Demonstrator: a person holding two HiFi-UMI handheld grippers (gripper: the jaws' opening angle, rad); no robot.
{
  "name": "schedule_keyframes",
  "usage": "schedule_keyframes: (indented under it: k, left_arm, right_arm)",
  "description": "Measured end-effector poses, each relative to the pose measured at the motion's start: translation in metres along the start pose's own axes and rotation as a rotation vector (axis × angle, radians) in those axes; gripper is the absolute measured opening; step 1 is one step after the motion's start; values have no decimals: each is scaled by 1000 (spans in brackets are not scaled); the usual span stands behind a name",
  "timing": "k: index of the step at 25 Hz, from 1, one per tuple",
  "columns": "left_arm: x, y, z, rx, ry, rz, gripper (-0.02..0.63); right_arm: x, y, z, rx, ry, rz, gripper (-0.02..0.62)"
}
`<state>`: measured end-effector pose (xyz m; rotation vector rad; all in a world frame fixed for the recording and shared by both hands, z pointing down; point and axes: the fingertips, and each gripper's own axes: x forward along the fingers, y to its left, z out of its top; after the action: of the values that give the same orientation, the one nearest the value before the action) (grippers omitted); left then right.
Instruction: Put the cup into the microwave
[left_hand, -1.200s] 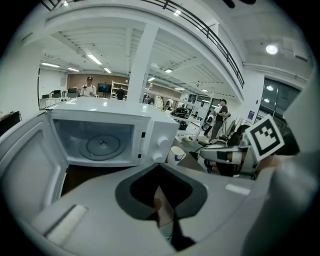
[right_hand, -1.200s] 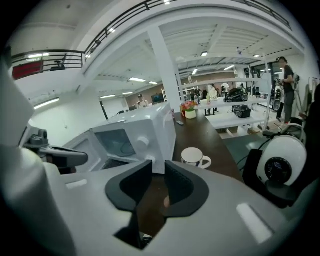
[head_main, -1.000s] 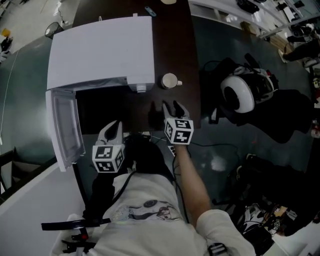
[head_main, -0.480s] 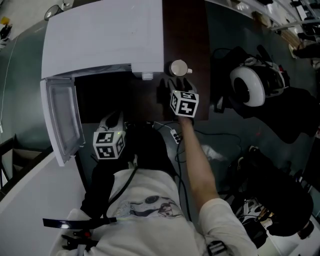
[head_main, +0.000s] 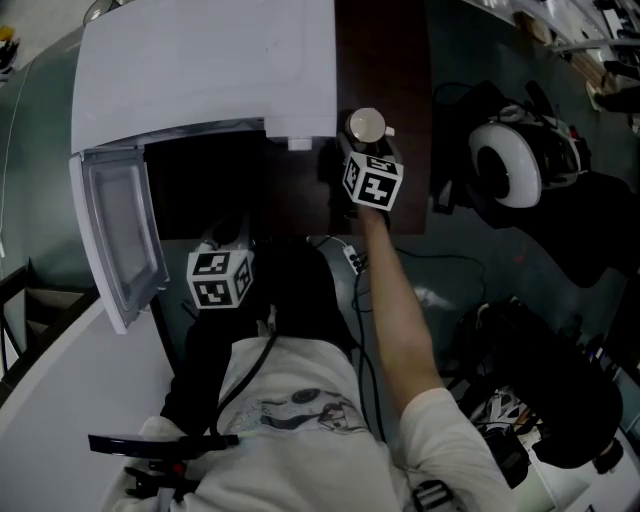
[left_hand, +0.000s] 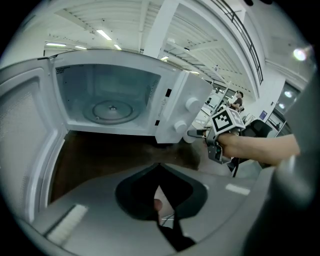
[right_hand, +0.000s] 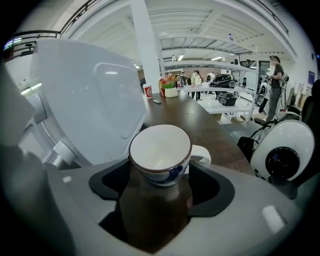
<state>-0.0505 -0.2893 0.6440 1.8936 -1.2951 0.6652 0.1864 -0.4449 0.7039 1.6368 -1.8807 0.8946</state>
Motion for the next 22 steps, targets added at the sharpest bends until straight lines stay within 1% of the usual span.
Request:
schedule_keyframes:
  k: [5,9,11,13,16,22]
  left_arm:
    - [13,1,-2,-9,36,-7,-3]
    - [14,0,2,2,47,-14,-3]
    - [13,-2,0,7,57,-15,-3]
    - [12,-1,-3,11,66,-15,-3]
    - [12,1,-9,16,79,-16,-3]
    - [14,6,-15,25,85,-23,-3]
  right_arm:
    - [10,-2,3,16,-12,-14,382]
    - [15,-2,11,34,-41,-41,405]
    - [18,-4,12,33,-53,-57,405]
    - [19,-4,13,21,-63,-65,402]
    - [20,-3,13,-11,-76,-55,399]
    - [15,-3,3,-66,-102,-41,396]
